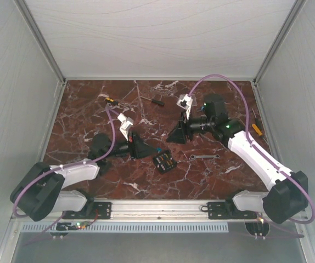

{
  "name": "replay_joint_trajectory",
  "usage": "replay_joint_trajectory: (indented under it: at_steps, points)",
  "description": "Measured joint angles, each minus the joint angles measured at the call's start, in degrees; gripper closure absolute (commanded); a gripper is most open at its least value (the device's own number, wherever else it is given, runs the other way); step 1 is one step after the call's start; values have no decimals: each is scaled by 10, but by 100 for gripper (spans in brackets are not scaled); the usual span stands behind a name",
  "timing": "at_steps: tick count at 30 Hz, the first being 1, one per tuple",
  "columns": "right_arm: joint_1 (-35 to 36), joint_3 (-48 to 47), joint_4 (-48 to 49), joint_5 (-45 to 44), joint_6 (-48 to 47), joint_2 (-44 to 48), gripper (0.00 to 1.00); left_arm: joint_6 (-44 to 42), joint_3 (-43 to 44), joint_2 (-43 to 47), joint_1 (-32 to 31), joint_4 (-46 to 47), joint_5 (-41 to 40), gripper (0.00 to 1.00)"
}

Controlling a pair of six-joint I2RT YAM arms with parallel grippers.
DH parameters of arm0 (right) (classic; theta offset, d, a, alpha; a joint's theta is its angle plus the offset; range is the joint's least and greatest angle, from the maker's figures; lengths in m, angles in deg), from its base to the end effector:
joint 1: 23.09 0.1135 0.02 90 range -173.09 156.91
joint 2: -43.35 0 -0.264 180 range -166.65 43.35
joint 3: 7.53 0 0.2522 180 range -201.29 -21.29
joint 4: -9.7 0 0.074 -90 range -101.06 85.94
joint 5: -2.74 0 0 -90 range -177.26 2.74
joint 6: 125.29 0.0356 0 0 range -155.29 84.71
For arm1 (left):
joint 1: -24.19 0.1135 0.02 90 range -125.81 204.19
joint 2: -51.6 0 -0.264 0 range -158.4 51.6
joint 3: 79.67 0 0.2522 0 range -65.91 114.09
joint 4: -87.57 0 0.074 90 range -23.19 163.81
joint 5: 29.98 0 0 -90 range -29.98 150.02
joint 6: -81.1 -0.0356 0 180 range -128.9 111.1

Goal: Snap on the fuse box
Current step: Pick up the fuse from the center of the board.

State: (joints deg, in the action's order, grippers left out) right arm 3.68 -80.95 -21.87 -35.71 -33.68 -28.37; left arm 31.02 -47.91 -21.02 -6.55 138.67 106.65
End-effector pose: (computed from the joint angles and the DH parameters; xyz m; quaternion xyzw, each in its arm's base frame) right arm 0.2309 0.1477 0.3238 -0.3824 0.7132 0.4754 0.3451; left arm 0.1834 -0.1392 0.2180 0.2556 0.6112 -0.6146 0.4282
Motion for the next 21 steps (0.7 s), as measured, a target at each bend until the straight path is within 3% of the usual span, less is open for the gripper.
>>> replay_joint_trajectory:
  at_steps: [8,21]
  points:
    - [45,-17,-55,61,-71,-17,66,67,8,-48,0,85,79,100]
    - [81,-27,-78,73,-95,-48,78,83,8,-51,-1,99,91,100]
